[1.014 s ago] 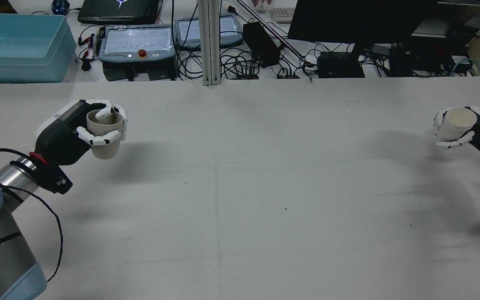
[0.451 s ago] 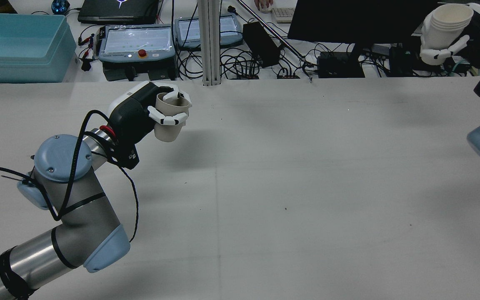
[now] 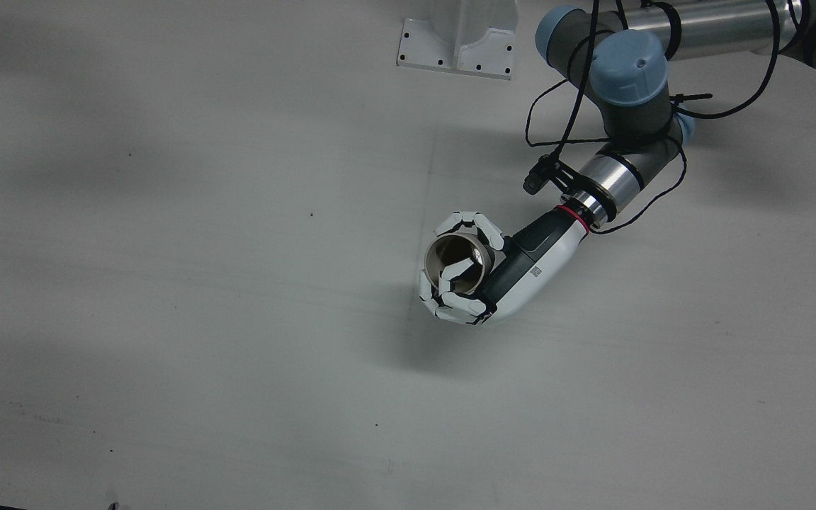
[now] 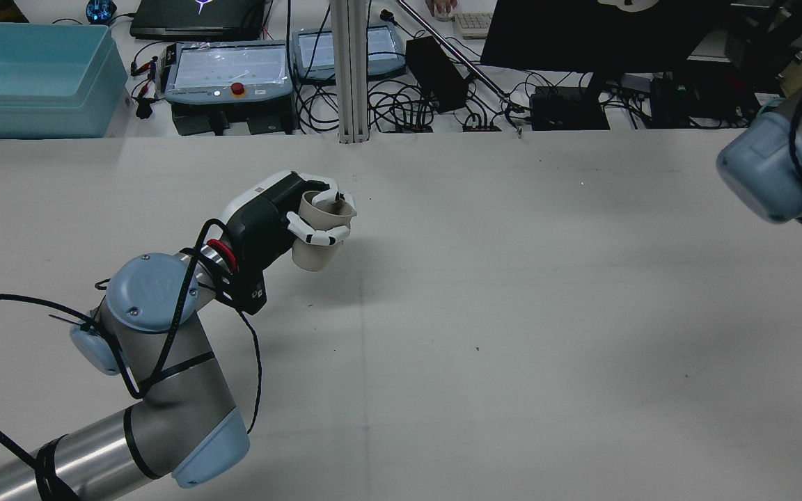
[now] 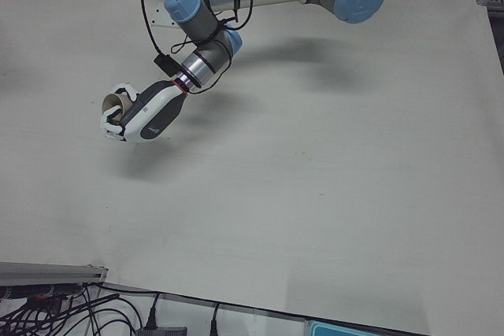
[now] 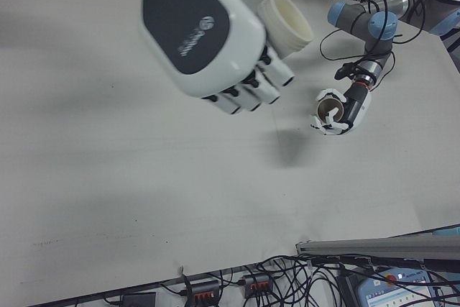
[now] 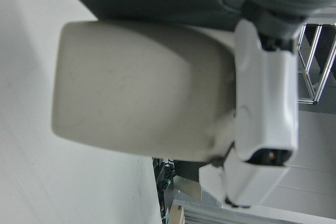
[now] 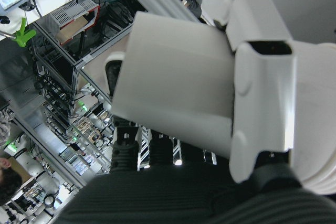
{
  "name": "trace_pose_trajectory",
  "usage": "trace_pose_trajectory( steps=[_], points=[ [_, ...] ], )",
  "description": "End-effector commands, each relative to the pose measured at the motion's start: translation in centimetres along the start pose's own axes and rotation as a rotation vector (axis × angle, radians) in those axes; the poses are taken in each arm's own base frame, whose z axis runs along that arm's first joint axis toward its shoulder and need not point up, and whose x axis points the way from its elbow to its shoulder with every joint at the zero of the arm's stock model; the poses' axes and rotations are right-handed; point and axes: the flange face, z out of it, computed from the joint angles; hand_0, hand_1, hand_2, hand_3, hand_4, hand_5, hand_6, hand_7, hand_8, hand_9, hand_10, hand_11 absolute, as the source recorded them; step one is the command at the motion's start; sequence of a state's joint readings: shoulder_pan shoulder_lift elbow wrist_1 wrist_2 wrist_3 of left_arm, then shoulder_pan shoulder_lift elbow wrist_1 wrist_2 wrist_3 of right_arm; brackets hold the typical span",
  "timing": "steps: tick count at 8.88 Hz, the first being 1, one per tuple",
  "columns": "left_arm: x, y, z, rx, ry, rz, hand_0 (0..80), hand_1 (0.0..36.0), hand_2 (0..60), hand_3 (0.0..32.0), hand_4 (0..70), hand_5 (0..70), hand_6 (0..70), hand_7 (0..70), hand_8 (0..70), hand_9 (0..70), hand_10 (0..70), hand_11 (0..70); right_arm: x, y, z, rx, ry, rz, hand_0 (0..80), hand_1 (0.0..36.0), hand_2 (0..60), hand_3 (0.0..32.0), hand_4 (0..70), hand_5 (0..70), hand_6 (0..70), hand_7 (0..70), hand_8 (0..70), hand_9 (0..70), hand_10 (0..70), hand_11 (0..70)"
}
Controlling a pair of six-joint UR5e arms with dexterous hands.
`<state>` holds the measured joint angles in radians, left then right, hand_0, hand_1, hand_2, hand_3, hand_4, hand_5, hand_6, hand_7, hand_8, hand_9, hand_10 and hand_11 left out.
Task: Pour water
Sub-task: 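Raise both held cups toward the middle of the table, then tilt the right hand's cup over the left hand's cup to pour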
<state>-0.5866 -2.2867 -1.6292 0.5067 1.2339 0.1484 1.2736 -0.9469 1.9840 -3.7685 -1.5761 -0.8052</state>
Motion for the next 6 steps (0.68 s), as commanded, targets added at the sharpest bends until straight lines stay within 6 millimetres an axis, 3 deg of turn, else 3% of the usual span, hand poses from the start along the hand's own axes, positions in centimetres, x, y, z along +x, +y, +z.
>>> trace_pose_trajectory(
  steps=[1, 2, 3, 5, 6],
  points=[
    [-1.7, 1.9, -0.5, -0.034, -0.017, -0.015, 80.0, 30.8, 60.0, 0.0, 68.4, 70.0, 70.0, 70.0, 70.0, 70.0, 70.0, 70.0, 11.5, 13.2, 1.3, -0.044, 0.127, -0.176, 80.0, 36.0, 60.0, 0.0, 70.0, 70.0, 70.0, 70.0, 70.0, 70.0, 70.0, 70.0],
    [-2.2, 3.5, -1.4, -0.056, -0.005, -0.031, 80.0, 32.3, 60.0, 0.0, 68.6, 70.0, 70.0, 70.0, 70.0, 70.0, 70.0, 70.0, 15.6, 16.8, 0.6, -0.032, 0.145, -0.198, 80.0, 36.0, 60.0, 0.0, 70.0, 70.0, 70.0, 70.0, 70.0, 70.0, 70.0, 70.0],
    [-1.6, 4.7, -2.0, -0.067, 0.001, -0.038, 80.0, 33.8, 60.0, 0.0, 66.5, 70.0, 70.0, 70.0, 70.0, 70.0, 70.0, 70.0, 17.4, 17.9, 0.5, -0.015, 0.156, -0.212, 80.0, 36.0, 60.0, 0.0, 70.0, 70.0, 70.0, 70.0, 70.0, 70.0, 70.0, 70.0],
    [-1.5, 5.0, -2.2, -0.071, 0.001, -0.042, 80.0, 35.9, 60.0, 0.0, 70.0, 70.0, 70.0, 70.0, 70.0, 70.0, 70.0, 70.0, 16.8, 18.1, 0.8, -0.007, 0.138, -0.204, 80.0, 36.0, 60.0, 0.0, 70.0, 70.0, 70.0, 70.0, 70.0, 70.0, 70.0, 70.0],
    [-1.1, 4.8, -2.3, -0.076, 0.011, -0.059, 80.0, 36.0, 60.0, 0.0, 70.0, 70.0, 70.0, 70.0, 70.0, 70.0, 70.0, 70.0, 16.3, 13.3, -0.2, 0.066, 0.138, -0.156, 80.0, 36.0, 60.0, 0.0, 70.0, 70.0, 70.0, 70.0, 70.0, 70.0, 70.0, 70.0]
  ],
)
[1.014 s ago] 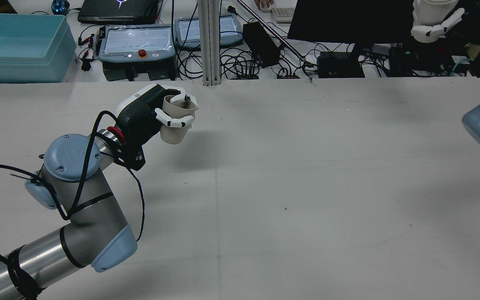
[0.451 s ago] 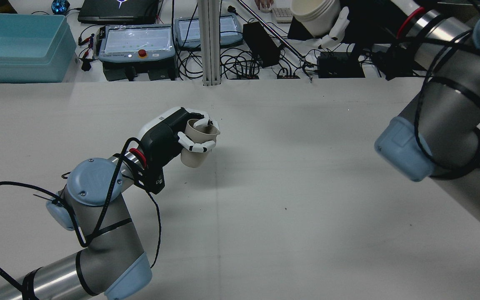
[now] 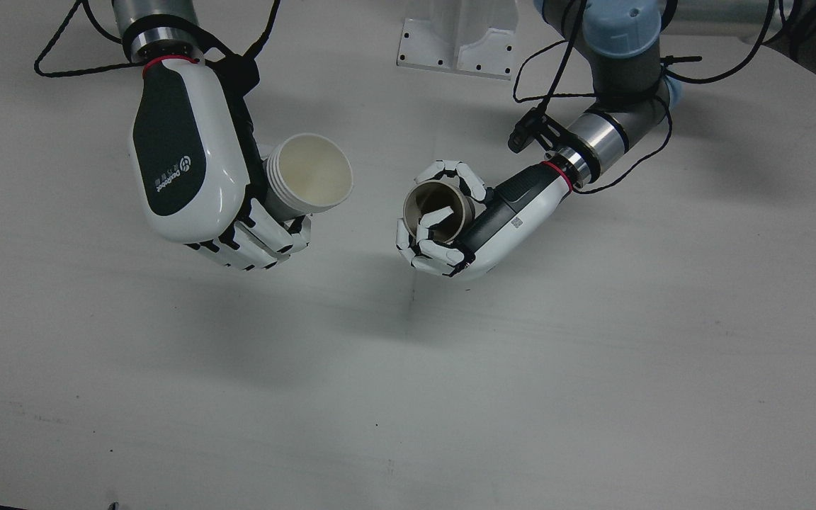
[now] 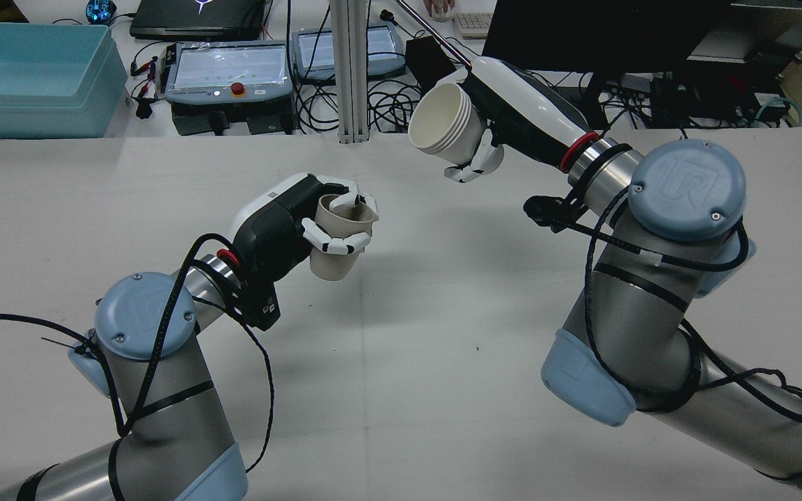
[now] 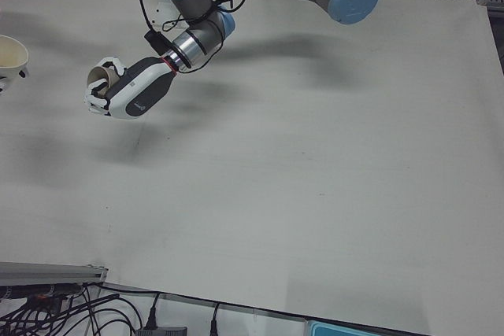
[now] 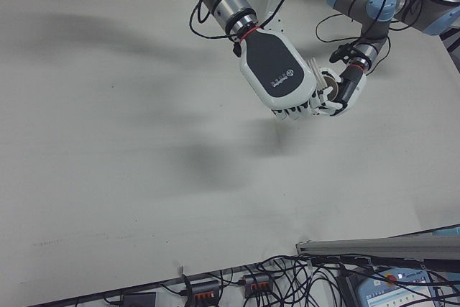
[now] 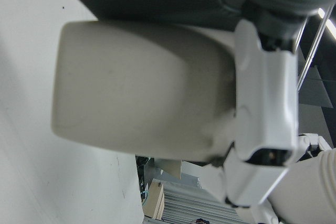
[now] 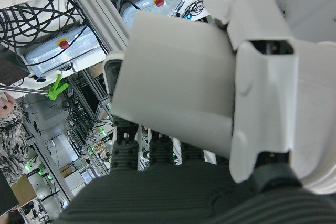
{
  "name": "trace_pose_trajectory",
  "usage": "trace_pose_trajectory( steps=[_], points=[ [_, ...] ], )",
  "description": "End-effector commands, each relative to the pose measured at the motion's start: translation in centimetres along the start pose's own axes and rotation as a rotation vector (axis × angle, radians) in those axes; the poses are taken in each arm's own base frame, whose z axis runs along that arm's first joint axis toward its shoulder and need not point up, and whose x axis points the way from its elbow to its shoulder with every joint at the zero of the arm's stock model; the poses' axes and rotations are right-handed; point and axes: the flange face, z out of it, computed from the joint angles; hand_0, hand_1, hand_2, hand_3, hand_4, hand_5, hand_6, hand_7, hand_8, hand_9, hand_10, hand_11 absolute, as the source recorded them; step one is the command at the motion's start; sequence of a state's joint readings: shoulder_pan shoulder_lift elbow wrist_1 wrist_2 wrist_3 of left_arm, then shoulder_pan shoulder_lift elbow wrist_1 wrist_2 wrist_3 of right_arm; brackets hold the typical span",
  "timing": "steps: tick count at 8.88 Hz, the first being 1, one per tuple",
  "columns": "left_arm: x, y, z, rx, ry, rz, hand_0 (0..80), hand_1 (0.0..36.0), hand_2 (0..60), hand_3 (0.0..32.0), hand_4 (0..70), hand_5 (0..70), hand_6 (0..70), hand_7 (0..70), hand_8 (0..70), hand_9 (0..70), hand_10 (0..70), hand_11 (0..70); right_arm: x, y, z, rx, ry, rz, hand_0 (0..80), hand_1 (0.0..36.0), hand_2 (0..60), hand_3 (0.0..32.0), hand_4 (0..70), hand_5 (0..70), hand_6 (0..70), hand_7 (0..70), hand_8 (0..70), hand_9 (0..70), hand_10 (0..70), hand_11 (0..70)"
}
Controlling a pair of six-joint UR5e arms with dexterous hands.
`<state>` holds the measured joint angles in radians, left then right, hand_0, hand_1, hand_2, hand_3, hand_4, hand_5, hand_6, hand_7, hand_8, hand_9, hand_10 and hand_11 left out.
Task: Pour water
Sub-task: 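Tilt the right hand's cup over the left hand's cup to pour, then lower both cups back down near their starting spots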
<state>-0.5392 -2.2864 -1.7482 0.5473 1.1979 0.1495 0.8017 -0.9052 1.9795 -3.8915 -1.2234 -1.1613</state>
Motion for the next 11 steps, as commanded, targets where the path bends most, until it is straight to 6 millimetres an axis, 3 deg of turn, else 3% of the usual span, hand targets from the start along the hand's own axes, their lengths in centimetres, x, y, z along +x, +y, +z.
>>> trace_pose_trajectory(
  steps=[1, 2, 3, 4, 5, 6, 7, 8, 9, 10, 11],
  points=[
    [1.4, -3.7, -2.5, -0.005, 0.033, -0.080, 80.0, 36.0, 60.0, 0.0, 70.0, 70.0, 70.0, 70.0, 70.0, 70.0, 70.0, 70.0, 9.1, -11.0, -6.2, 0.140, 0.047, 0.401, 80.0, 36.0, 60.0, 0.0, 70.0, 70.0, 70.0, 70.0, 70.0, 70.0, 70.0, 70.0],
    [3.2, -8.3, -6.6, 0.042, 0.108, -0.122, 79.3, 36.0, 60.0, 0.0, 68.1, 70.0, 70.0, 70.0, 70.0, 70.0, 70.0, 70.0, 14.0, -17.9, -9.4, 0.134, -0.059, 0.619, 80.0, 36.0, 60.0, 0.0, 70.0, 70.0, 70.0, 70.0, 70.0, 70.0, 70.0, 70.0],
    [4.4, -13.2, -10.1, 0.075, 0.155, -0.146, 78.6, 36.0, 60.0, 0.0, 66.2, 70.0, 70.0, 70.0, 70.0, 70.0, 70.0, 70.0, 13.8, -23.6, -11.5, 0.144, -0.151, 0.677, 71.0, 36.0, 60.0, 0.0, 63.7, 70.0, 70.0, 70.0, 70.0, 70.0, 70.0, 70.0],
    [5.8, -18.0, -14.0, 0.084, 0.193, -0.135, 77.5, 36.0, 60.0, 0.0, 67.0, 70.0, 70.0, 70.0, 70.0, 70.0, 70.0, 70.0, 13.6, -29.4, -14.2, 0.207, -0.154, 0.705, 74.0, 36.0, 60.0, 0.0, 59.9, 70.0, 70.0, 70.0, 70.0, 70.0, 70.0, 70.0],
    [7.1, -22.4, -18.3, 0.120, 0.265, -0.112, 73.2, 34.8, 60.0, 0.0, 64.2, 70.0, 70.0, 70.0, 70.0, 70.0, 70.0, 70.0, 14.6, -34.2, -16.0, 0.233, -0.138, 0.721, 73.0, 36.0, 60.0, 0.0, 61.4, 70.0, 70.0, 70.0, 70.0, 70.0, 70.0, 70.0],
    [7.7, -26.4, -21.8, 0.149, 0.290, -0.093, 69.4, 34.0, 60.0, 0.0, 58.8, 70.0, 70.0, 70.0, 70.0, 70.0, 70.0, 70.0, 18.1, -38.6, -17.4, 0.234, -0.128, 0.772, 68.3, 36.0, 60.0, 0.0, 59.9, 70.0, 70.0, 70.0, 70.0, 70.0, 70.0, 70.0],
    [8.5, -30.0, -23.3, 0.159, 0.304, -0.082, 63.1, 31.5, 60.0, 0.0, 54.7, 70.0, 70.0, 70.0, 70.0, 70.0, 70.0, 70.0, 24.0, -42.9, -21.3, 0.263, -0.130, 0.824, 66.4, 36.0, 60.0, 0.0, 59.9, 70.0, 70.0, 70.0, 70.0, 70.0, 70.0, 70.0],
    [8.9, -30.9, -23.8, 0.170, 0.309, -0.074, 61.9, 28.6, 60.0, 0.0, 52.1, 70.0, 70.0, 70.0, 70.0, 70.0, 70.0, 70.0, 27.8, -45.6, -24.3, 0.280, -0.131, 0.820, 64.2, 36.0, 60.0, 0.0, 64.9, 70.0, 70.0, 70.0, 70.0, 70.0, 70.0, 70.0],
    [11.7, -32.2, -26.0, 0.189, 0.349, -0.053, 61.0, 28.1, 60.0, 0.0, 48.7, 70.0, 70.0, 70.0, 70.0, 70.0, 70.0, 70.0, 31.2, -47.1, -26.7, 0.306, -0.109, 0.826, 59.4, 30.7, 60.0, 0.0, 70.0, 70.0, 70.0, 70.0, 70.0, 70.0, 70.0, 70.0],
    [13.5, -32.4, -26.4, 0.184, 0.382, -0.048, 60.5, 26.9, 60.0, 0.0, 46.6, 70.0, 70.0, 70.0, 70.0, 70.0, 70.0, 70.0, 32.3, -47.7, -27.6, 0.312, -0.109, 0.825, 57.8, 28.7, 60.0, 0.0, 70.0, 70.0, 70.0, 70.0, 70.0, 70.0, 70.0, 70.0],
    [14.7, -32.6, -26.6, 0.185, 0.400, -0.042, 60.4, 26.2, 60.0, 0.0, 48.5, 70.0, 70.0, 70.0, 70.0, 70.0, 70.0, 70.0, 32.4, -47.9, -27.8, 0.318, -0.106, 0.825, 57.1, 29.1, 60.0, 0.0, 70.0, 70.0, 70.0, 70.0, 70.0, 70.0, 70.0, 70.0]
  ],
)
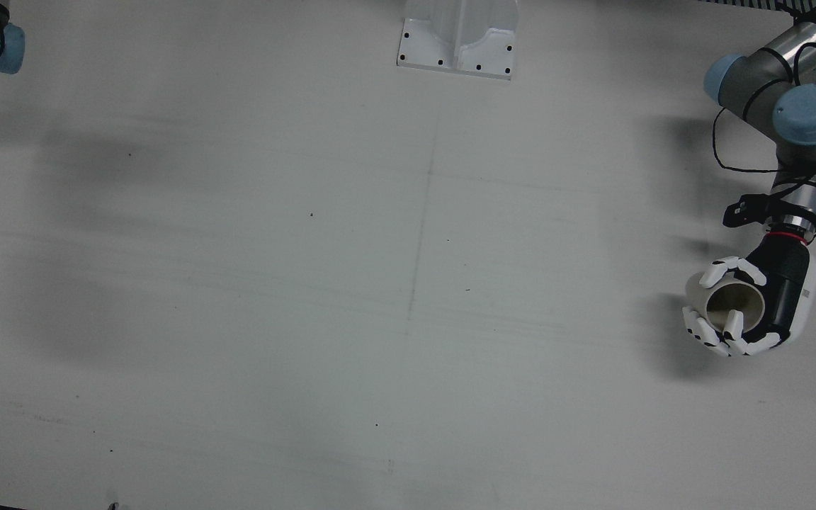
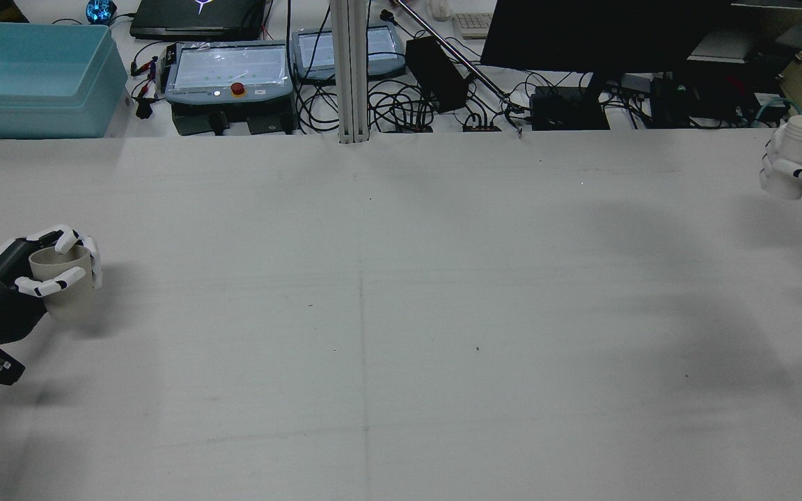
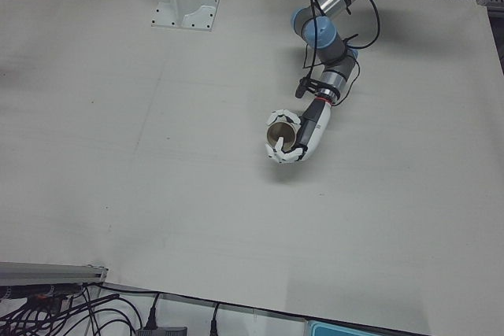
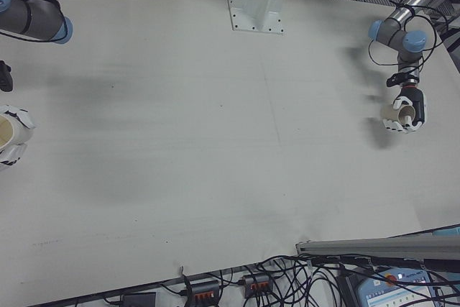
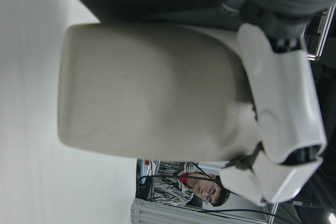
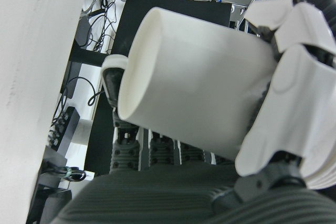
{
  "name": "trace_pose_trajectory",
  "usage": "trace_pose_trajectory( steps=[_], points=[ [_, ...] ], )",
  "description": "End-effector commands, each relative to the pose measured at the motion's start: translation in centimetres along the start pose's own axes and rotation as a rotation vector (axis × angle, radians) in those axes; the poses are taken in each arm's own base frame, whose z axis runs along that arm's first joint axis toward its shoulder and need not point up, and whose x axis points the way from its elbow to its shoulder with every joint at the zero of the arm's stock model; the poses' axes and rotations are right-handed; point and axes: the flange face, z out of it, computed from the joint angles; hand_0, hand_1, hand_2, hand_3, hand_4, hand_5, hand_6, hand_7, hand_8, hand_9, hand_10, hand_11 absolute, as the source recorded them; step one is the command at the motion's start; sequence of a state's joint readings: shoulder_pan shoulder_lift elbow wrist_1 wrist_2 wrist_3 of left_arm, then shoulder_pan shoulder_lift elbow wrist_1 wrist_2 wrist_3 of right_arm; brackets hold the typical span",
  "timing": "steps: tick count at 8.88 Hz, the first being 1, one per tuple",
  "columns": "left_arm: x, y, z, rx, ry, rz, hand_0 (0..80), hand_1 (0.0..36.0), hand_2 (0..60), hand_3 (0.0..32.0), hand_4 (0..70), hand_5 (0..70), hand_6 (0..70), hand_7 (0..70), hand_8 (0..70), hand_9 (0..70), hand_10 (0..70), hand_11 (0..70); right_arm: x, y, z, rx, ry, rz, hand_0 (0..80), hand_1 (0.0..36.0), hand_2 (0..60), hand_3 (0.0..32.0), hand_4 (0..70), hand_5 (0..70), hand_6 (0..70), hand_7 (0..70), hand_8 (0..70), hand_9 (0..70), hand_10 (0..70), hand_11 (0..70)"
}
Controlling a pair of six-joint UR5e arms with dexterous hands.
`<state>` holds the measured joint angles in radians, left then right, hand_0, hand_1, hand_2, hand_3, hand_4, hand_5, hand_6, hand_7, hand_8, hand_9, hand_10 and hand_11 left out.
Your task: Pour water
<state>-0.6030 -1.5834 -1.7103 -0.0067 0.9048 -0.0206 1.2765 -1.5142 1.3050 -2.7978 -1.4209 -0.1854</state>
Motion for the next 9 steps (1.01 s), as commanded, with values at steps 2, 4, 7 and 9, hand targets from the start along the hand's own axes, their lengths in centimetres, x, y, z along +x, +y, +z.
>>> trace_pose_trajectory(
  steps=[2, 4, 7, 9],
  points=[
    [4.6, -3.6, -0.7, 0.046, 0.064, 0.048, 62.7, 26.4, 60.0, 0.0, 55.6, 70.0, 70.0, 70.0, 70.0, 70.0, 70.0, 70.0, -0.1, -5.1, -3.6, 0.050, -0.002, -0.004, 57.7, 29.7, 60.0, 0.0, 70.0, 70.0, 70.0, 70.0, 70.0, 70.0, 70.0, 70.0],
    [4.4, -6.6, -1.2, 0.061, 0.054, 0.065, 65.0, 20.8, 36.4, 0.0, 50.3, 70.0, 70.0, 70.0, 70.0, 70.0, 69.5, 70.0, -1.2, -5.6, -4.4, 0.063, -0.019, -0.020, 74.2, 19.6, 47.0, 0.0, 70.0, 70.0, 70.0, 70.0, 70.0, 70.0, 70.0, 70.0],
    [4.8, -7.5, -1.4, 0.063, 0.060, 0.067, 60.7, 18.0, 0.5, 0.0, 16.5, 35.0, 12.5, 11.3, 14.6, 14.1, 9.4, 16.0, -1.4, -6.1, -5.5, 0.070, -0.014, -0.043, 72.6, 13.1, 0.0, 0.0, 28.1, 43.9, 16.9, 16.2, 11.7, 12.2, 3.7, 7.5],
    [4.9, -7.8, -1.4, 0.065, 0.062, 0.069, 55.2, 7.0, 0.0, 1.0, 8.6, 24.9, 5.2, 6.5, 10.1, 8.7, 2.0, 4.6, -1.4, -5.9, -5.2, 0.050, -0.013, -0.043, 63.7, 7.6, 0.0, 0.0, 8.8, 32.6, 6.6, 5.2, 5.5, 4.6, 0.0, 0.0]
  ],
)
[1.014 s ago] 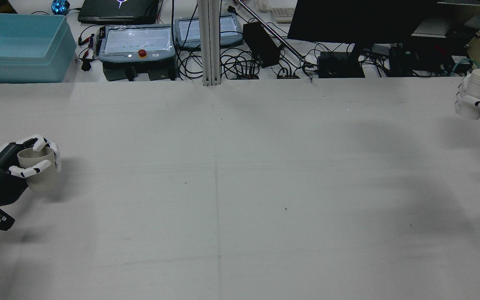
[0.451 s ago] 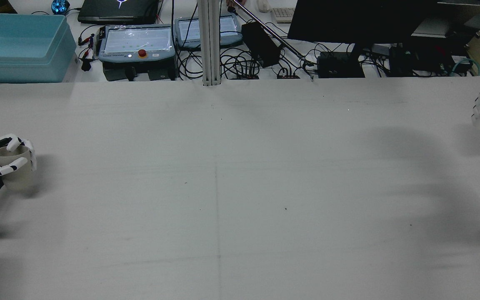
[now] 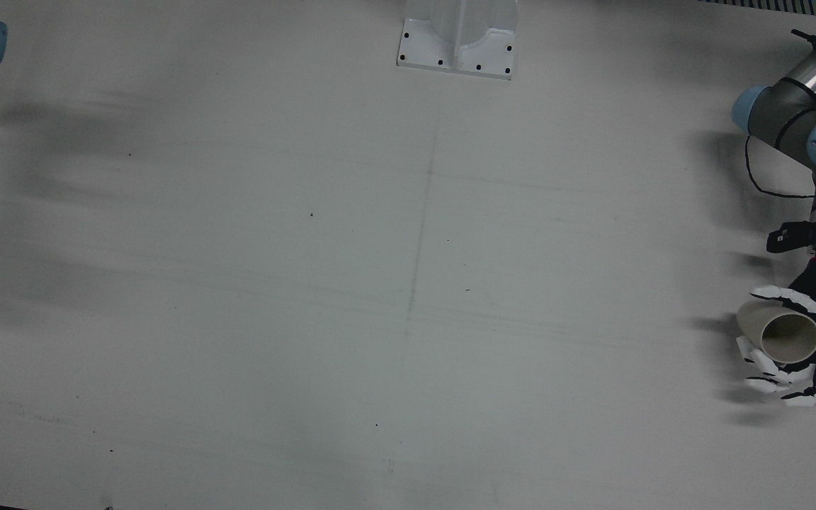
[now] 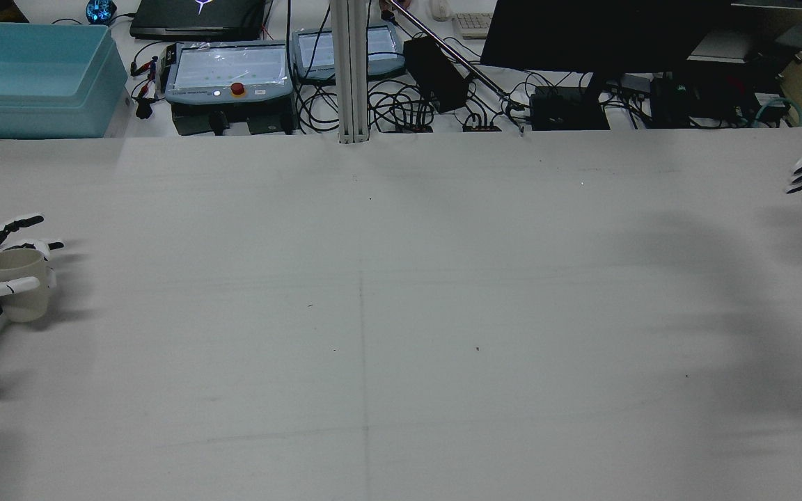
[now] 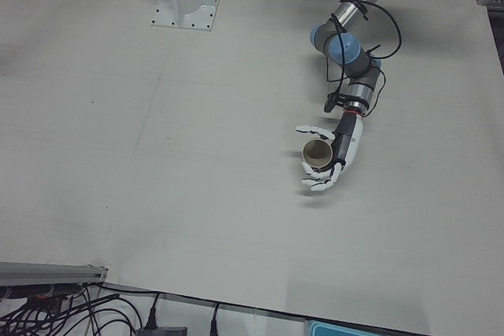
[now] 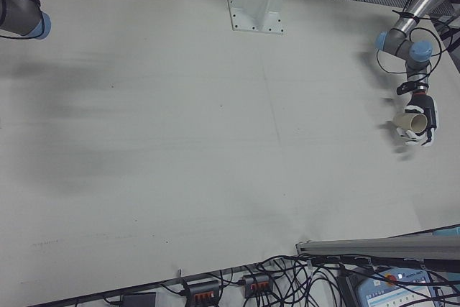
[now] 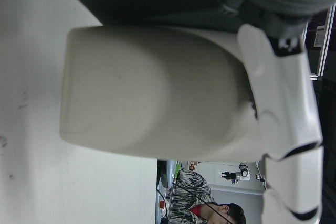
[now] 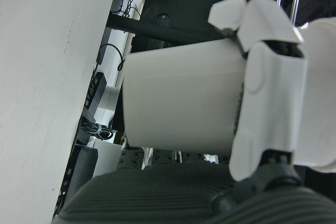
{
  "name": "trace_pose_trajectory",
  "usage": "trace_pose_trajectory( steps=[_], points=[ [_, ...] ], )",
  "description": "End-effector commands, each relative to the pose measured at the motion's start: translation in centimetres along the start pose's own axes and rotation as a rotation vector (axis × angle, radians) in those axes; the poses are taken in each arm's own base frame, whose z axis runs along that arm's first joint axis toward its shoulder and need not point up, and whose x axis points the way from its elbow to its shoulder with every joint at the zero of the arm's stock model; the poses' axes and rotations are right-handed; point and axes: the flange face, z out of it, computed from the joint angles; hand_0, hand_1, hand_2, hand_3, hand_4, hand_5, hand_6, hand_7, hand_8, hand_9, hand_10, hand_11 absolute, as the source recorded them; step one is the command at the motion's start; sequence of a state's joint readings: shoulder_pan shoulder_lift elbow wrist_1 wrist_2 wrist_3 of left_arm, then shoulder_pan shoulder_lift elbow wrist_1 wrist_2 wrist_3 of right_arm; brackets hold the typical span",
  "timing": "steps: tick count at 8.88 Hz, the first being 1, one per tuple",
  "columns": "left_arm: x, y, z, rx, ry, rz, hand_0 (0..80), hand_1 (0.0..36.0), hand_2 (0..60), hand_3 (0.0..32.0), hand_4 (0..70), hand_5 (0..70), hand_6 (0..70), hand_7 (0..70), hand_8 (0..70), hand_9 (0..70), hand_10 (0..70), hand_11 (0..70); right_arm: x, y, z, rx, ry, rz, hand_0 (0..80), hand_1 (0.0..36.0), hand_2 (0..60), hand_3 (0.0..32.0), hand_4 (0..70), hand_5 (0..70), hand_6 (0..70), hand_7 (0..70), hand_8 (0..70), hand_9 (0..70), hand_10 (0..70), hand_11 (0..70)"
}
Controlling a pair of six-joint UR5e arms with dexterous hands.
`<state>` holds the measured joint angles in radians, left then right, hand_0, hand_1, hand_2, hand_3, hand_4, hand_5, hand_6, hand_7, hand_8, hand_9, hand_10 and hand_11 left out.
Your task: Pour water
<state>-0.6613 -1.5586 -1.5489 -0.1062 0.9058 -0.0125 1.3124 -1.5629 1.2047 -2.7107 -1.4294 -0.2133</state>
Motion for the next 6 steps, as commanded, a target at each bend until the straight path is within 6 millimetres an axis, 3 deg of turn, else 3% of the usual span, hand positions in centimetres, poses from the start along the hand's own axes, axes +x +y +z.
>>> trace_pose_trajectory(
  steps=[1, 3, 6],
  points=[
    [0.4, -0.9, -0.1, 0.009, 0.004, 0.008, 53.7, 3.9, 0.0, 2.4, 7.3, 22.3, 3.4, 5.4, 9.0, 7.5, 1.1, 3.0, 0.1, 0.2, 0.1, -0.016, 0.004, -0.004, 62.0, 6.1, 0.0, 0.0, 6.2, 31.1, 5.9, 5.4, 5.2, 4.6, 0.0, 0.0],
    [0.6, -2.4, -0.3, 0.013, 0.005, 0.011, 53.9, 3.5, 0.0, 4.2, 6.1, 21.4, 1.6, 4.6, 8.1, 6.6, 0.3, 1.8, 0.5, 0.4, 0.4, -0.022, 0.010, -0.010, 61.4, 6.0, 0.0, 0.0, 4.2, 30.7, 5.6, 7.0, 5.2, 5.1, 0.0, 0.0],
    [0.9, -2.5, -0.1, 0.003, 0.013, 0.004, 54.6, 4.9, 0.0, 6.0, 3.8, 21.2, 0.1, 4.4, 7.5, 5.9, 0.0, 1.0, 0.5, 1.0, 0.8, -0.034, 0.008, -0.010, 62.3, 7.3, 0.0, 0.0, 4.4, 31.3, 5.7, 8.1, 5.9, 6.2, 0.0, 0.0]
  ],
)
